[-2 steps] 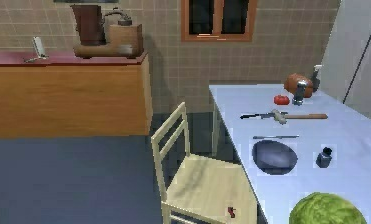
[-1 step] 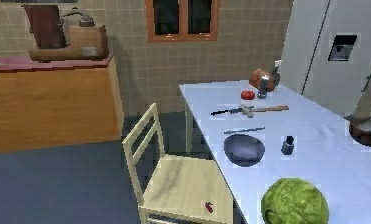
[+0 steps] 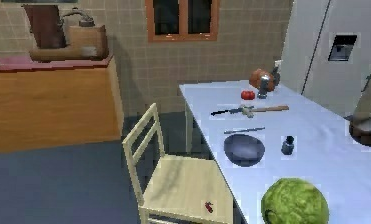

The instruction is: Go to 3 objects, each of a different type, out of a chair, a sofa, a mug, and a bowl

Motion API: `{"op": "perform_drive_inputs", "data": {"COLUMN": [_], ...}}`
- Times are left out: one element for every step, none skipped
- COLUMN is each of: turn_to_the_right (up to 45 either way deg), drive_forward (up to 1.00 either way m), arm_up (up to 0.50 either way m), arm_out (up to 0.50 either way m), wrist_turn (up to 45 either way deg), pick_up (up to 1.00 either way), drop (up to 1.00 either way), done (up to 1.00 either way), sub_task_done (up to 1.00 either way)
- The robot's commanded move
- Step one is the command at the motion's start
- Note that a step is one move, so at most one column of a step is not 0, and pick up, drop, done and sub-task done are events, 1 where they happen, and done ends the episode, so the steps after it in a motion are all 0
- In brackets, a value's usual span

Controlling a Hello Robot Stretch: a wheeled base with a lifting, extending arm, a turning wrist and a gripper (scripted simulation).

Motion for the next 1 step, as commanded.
{"op": "perform_drive_inputs", "data": {"turn_to_the_right": [-45.0], "drive_forward": [0.0], "arm_up": [0.0], "arm_out": [0.0], "wrist_turn": [0.0], "pick_up": [0.0], "drop": [0.0], "done": [0.0], "sub_task_done": [0.0]}}
